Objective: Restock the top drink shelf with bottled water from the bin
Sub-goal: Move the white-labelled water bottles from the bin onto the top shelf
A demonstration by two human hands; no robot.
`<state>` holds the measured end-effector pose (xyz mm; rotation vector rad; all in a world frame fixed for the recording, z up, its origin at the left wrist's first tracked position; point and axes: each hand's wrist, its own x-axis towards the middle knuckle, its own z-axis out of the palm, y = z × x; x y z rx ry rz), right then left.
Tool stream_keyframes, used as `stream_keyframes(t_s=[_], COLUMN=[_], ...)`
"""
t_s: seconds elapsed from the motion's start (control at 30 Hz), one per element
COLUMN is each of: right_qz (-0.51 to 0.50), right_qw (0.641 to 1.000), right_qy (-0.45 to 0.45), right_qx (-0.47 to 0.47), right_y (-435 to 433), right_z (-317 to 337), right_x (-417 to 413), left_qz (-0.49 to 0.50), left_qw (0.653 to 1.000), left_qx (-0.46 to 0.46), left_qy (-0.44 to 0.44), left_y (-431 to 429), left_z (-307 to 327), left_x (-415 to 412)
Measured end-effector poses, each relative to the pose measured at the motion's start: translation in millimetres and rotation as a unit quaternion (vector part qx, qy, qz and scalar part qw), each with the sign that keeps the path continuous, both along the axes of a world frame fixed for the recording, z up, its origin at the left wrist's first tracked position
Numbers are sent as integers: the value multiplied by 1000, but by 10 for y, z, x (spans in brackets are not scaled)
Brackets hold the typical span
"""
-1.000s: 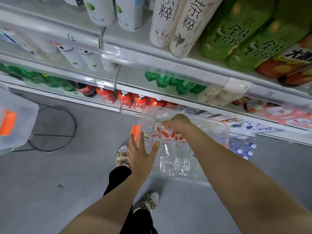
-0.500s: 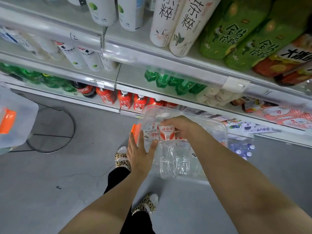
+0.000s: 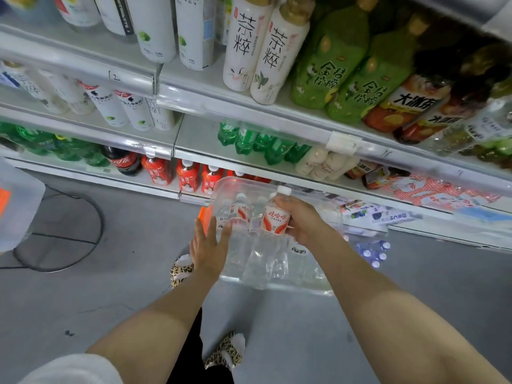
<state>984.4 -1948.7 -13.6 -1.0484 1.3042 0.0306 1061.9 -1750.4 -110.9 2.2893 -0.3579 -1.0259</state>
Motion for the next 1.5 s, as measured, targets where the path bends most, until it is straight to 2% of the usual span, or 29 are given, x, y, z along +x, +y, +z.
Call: stream_keyframes(t_s=[0.2, 0.4, 0.6, 0.87, 1.07, 1.27, 1.33, 1.5], right_qz=[-16, 7, 30, 71, 86, 87, 87, 65], right_qw=[996, 977, 939, 881, 836, 810, 801, 784], right_qy=[-40, -97, -203, -322, -372, -398, -402, -419], right_qx=[-81, -190, -275, -339, -395, -423, -435, -453], right_y=[73, 20, 93, 315, 395, 430, 426, 362], right_z=[647, 1802, 3258, 5192, 6284, 6927, 7057, 7260], right_x=[-175, -181, -18, 200, 536, 1099, 1331, 1930], left_qz=[59, 56, 71, 23, -4, -54, -69, -75], left_qw=[989, 948, 913, 829, 790, 765, 763, 783], left_qx=[-110, -296, -399, -554, -601, -619, -617, -584], left_qy=[73, 106, 44, -75, -121, -169, -181, -202], left_y=[49, -54, -279, -242, -276, -439, -488, -636], left_z=[527, 1721, 3137, 4821, 5715, 6154, 6258, 6487], left_x=[-11, -118, 6, 282, 578, 1008, 1197, 1785])
